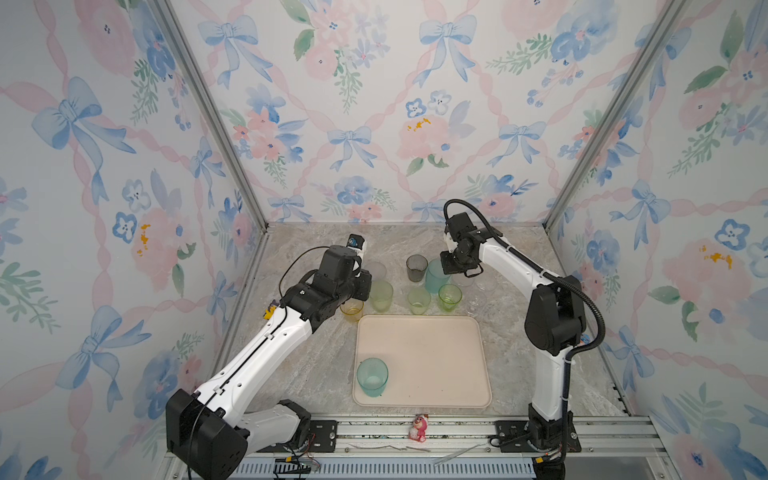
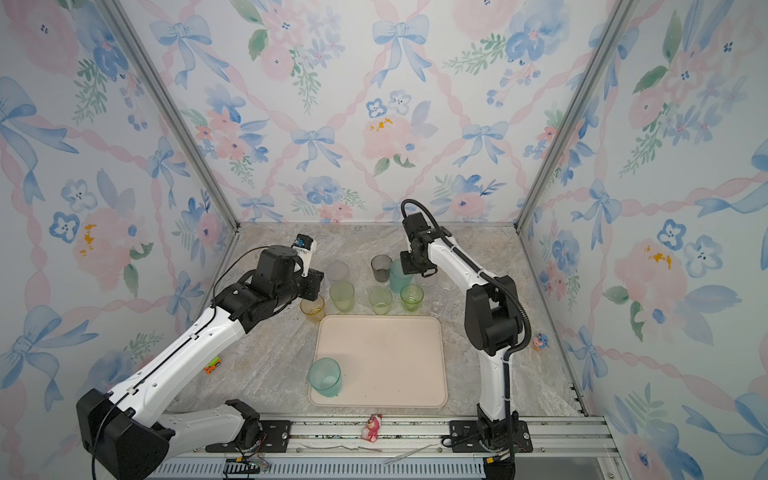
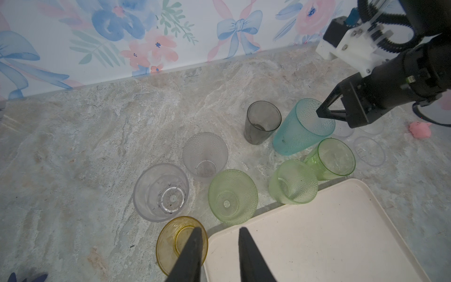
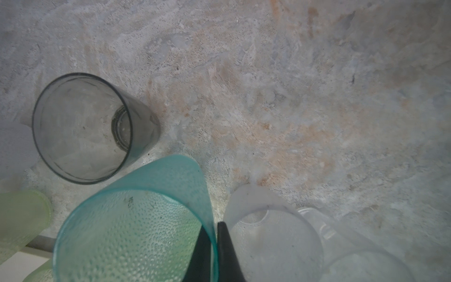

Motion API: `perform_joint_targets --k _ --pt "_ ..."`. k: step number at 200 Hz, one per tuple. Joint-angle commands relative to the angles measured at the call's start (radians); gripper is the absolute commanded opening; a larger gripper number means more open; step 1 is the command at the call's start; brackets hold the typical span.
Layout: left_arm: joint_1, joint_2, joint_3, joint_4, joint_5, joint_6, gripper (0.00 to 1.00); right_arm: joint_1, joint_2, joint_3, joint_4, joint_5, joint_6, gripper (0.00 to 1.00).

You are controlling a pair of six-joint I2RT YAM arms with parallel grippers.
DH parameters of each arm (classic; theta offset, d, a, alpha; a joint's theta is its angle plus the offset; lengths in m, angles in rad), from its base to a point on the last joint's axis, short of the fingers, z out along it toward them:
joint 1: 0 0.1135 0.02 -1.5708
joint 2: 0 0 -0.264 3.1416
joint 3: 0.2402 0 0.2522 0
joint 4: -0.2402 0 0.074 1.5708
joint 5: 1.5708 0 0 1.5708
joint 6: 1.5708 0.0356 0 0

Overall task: Place the glasses into the tray
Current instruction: 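Close the right gripper on the second teal cup and lift it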

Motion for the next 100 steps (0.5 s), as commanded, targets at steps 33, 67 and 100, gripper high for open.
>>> perform_joint_targets --k 33,67,100 --pt "0.008 -0.001 -0.023 0.005 0.018 0.016 0.28 -0.006 -0.074 -0.005 0.004 0.039 -0.018 0.03" --pt "0.009 -0.009 -0.033 0.005 0.011 0.01 0.28 0.003 -0.159 0.012 -0.004 0.062 -0.033 0.03" --pt "0.009 -0.024 -0.039 0.007 -0.013 0.0 0.28 0.023 -0.247 0.038 -0.036 0.083 -0.054 0.03"
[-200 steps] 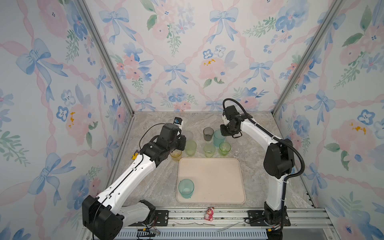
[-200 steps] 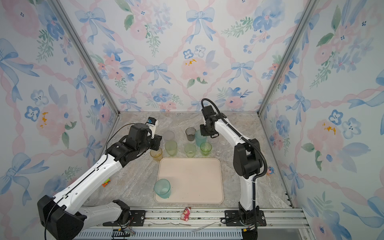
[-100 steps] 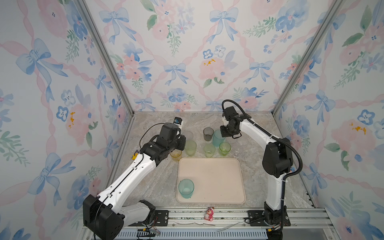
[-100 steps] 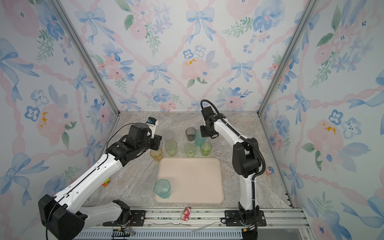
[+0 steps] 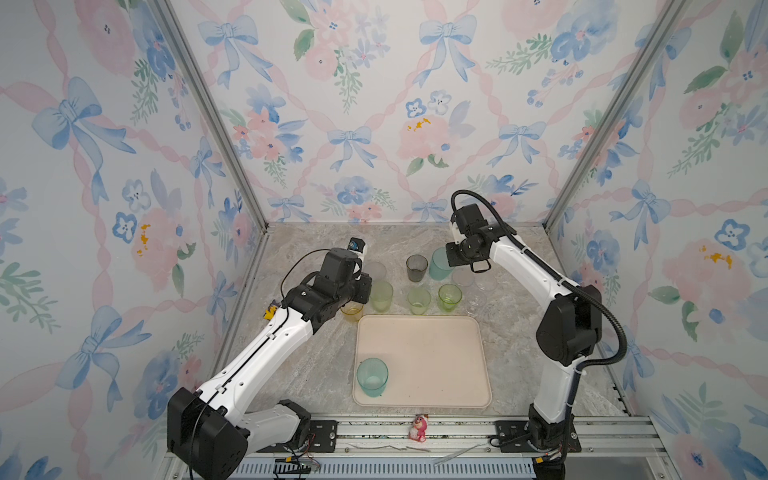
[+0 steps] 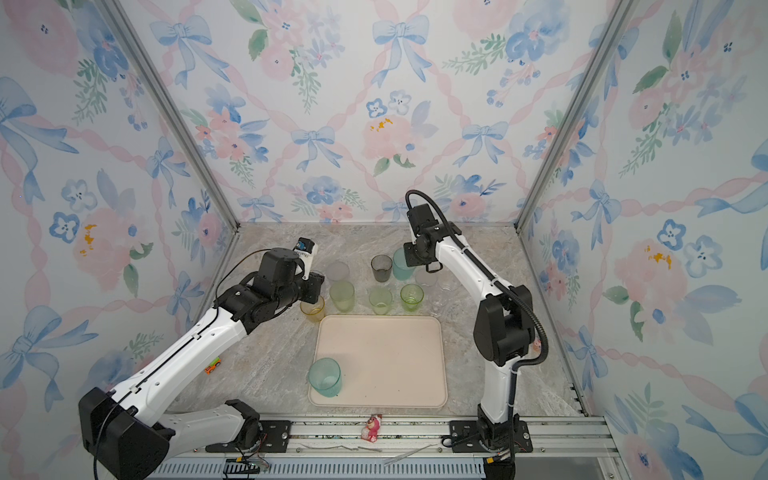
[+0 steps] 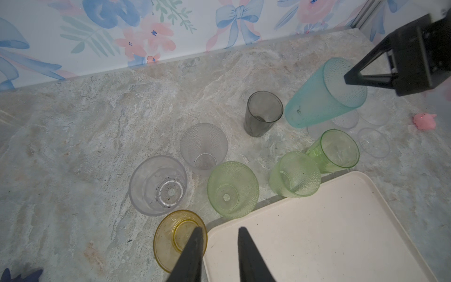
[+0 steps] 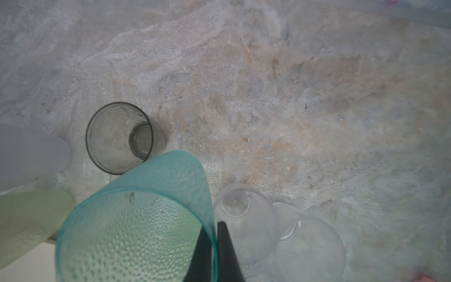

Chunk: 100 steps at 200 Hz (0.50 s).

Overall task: Place the glasses into the tray
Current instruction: 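Close the right gripper on the second teal cup and lift it, then carry the second teal cup with the right gripper onto the tray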

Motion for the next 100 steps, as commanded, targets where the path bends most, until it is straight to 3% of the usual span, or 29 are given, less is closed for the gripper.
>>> perform_joint_targets --k 1,49,100 --pt "0.007 -0.025 -0.014 0.006 -0.021 0.001 0.28 0.019 -0.102 0.04 -0.038 0.032 -0.028 0.03" --pt "0.031 -0.061 -0.033 0.014 -0.054 -0.006 0.29 0.174 -0.216 0.082 -0.164 0.026 -0.08 0.03" --pt "0.062 -0.076 -0.015 0.014 -0.047 0.004 0.29 0.386 -0.252 -0.007 -0.212 0.008 -0.05 0.03"
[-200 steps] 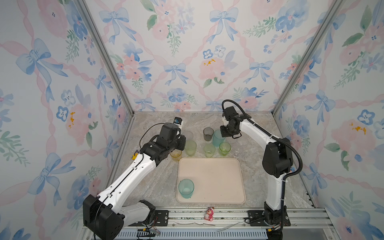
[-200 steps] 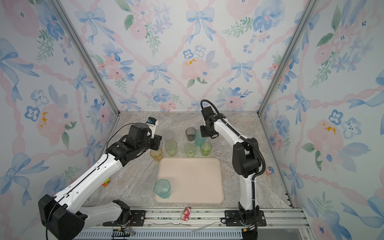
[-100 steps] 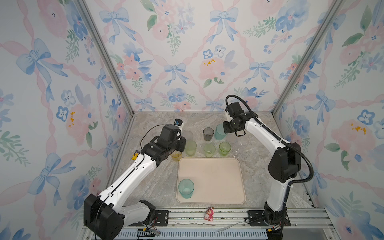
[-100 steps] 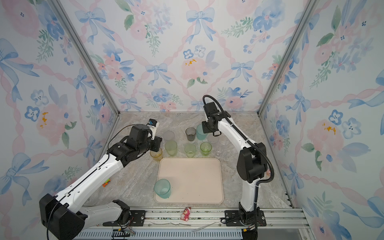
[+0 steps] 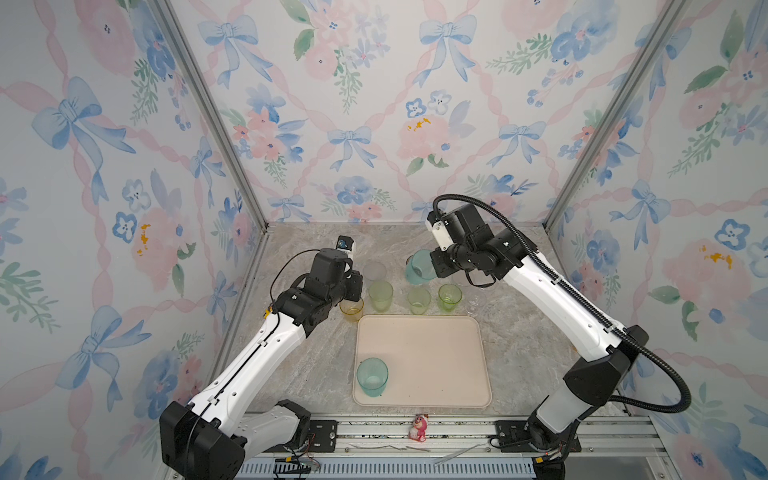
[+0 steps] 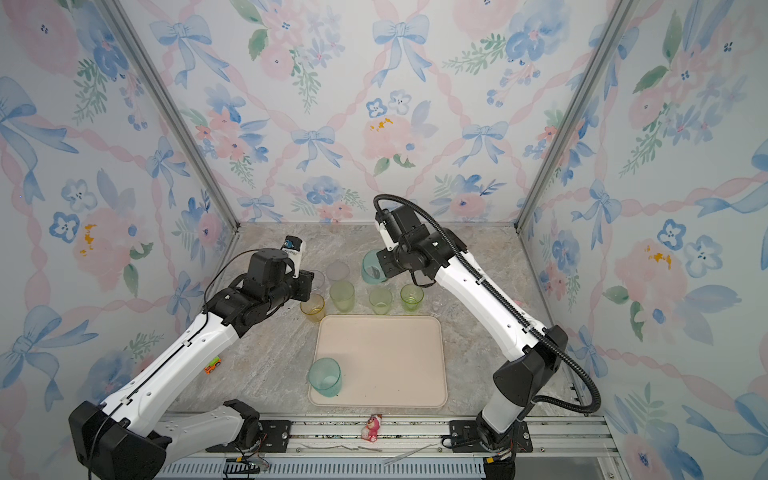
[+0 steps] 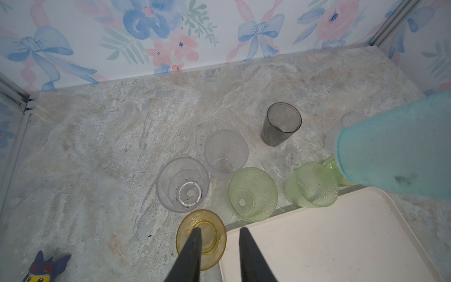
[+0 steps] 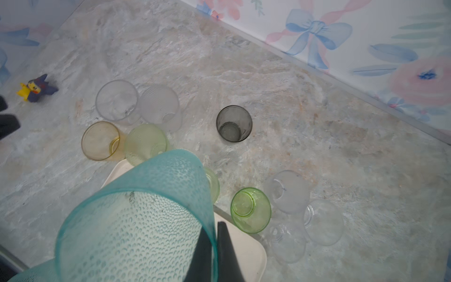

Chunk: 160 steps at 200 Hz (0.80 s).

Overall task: Place the glasses into the tray
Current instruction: 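Carry the second teal cup with the right gripper onto the tray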

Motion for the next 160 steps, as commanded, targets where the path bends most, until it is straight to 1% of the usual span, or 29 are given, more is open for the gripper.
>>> perform_joint_targets --k 1,30,80,105,160 --pt "0.012 -0.021 0.006 0.011 -0.007 0.004 0.29 0.075 -0.008 -0.052 -0.06 -0.011 0.015 0.03" --pt "0.013 -0.012 0.027 0.012 0.006 0.004 0.29 0.169 0.027 -0.082 -0.031 -0.024 0.041 0.03" --pt "0.012 -0.003 0.049 0.011 0.032 0.007 0.29 0.256 0.165 -0.058 -0.015 -0.036 0.065 0.03" --pt "0.013 -0.007 0.05 0.012 0.034 0.011 0.29 0.278 0.225 -0.037 -0.016 -0.039 0.067 0.03" --pt "0.013 -0.009 0.056 0.013 0.036 0.025 0.29 0.294 0.292 -0.026 0.021 -0.075 0.088 0.03"
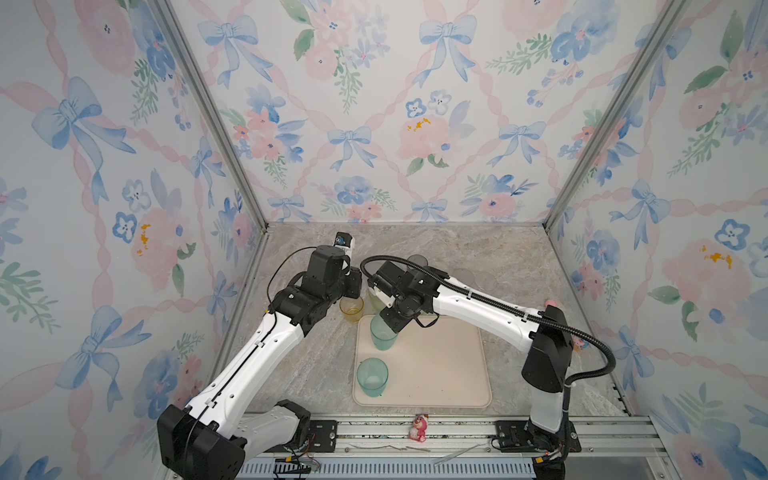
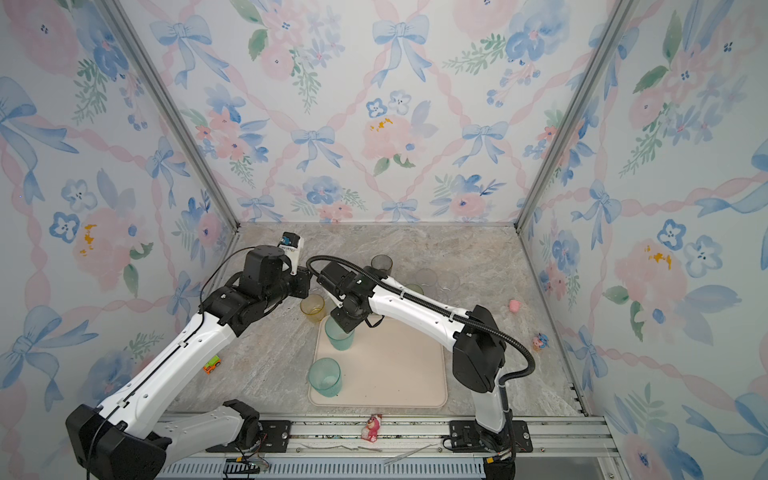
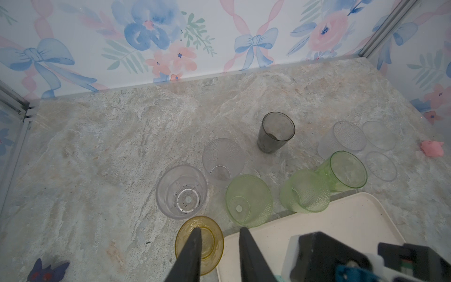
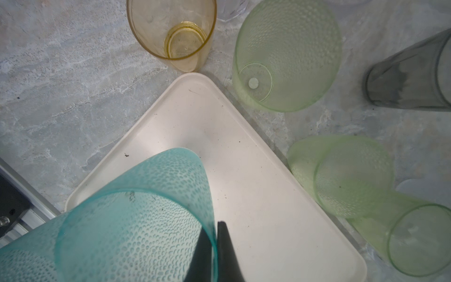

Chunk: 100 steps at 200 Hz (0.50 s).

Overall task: Place the glasses into the tray
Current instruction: 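Carry the second teal cup with the right gripper onto the tray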

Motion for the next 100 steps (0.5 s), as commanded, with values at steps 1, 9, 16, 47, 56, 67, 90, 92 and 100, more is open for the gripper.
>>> perform_joint_targets --k 1,9,16,47,56,67,90,92,100 --pt "0.007 -0.005 0.029 0.012 0.013 0.022 0.29 0.016 0.022 0.039 0.023 -0.025 0.026 0.03" --pt "0.007 -0.003 0.029 0.013 0.015 0.024 0.29 0.018 0.032 0.044 0.022 -0.024 0.026 0.03" --pt "0.006 -0.001 0.029 0.012 0.015 0.024 0.29 0.02 0.039 0.048 0.02 -0.025 0.026 0.03" --pt "0.007 0.002 0.029 0.013 0.018 0.025 0.29 0.032 0.064 0.063 0.017 -0.024 0.022 0.03" --pt "0.006 0.003 0.027 0.014 0.017 0.025 0.29 0.038 0.072 0.072 0.01 -0.017 0.016 0.03" --pt "0.007 0.003 0.027 0.014 0.017 0.025 0.29 0.043 0.087 0.086 -0.003 -0.008 0.01 0.03" --pt "0.006 0.005 0.026 0.015 0.016 0.027 0.29 0.056 0.108 0.109 -0.014 -0.009 -0.001 0.03" --pt "0.007 0.006 0.026 0.014 0.015 0.028 0.29 0.058 0.109 0.11 -0.015 -0.009 -0.002 0.03" --pt "0.006 0.005 0.026 0.013 0.016 0.028 0.29 0.063 0.116 0.12 -0.021 -0.007 -0.005 0.03"
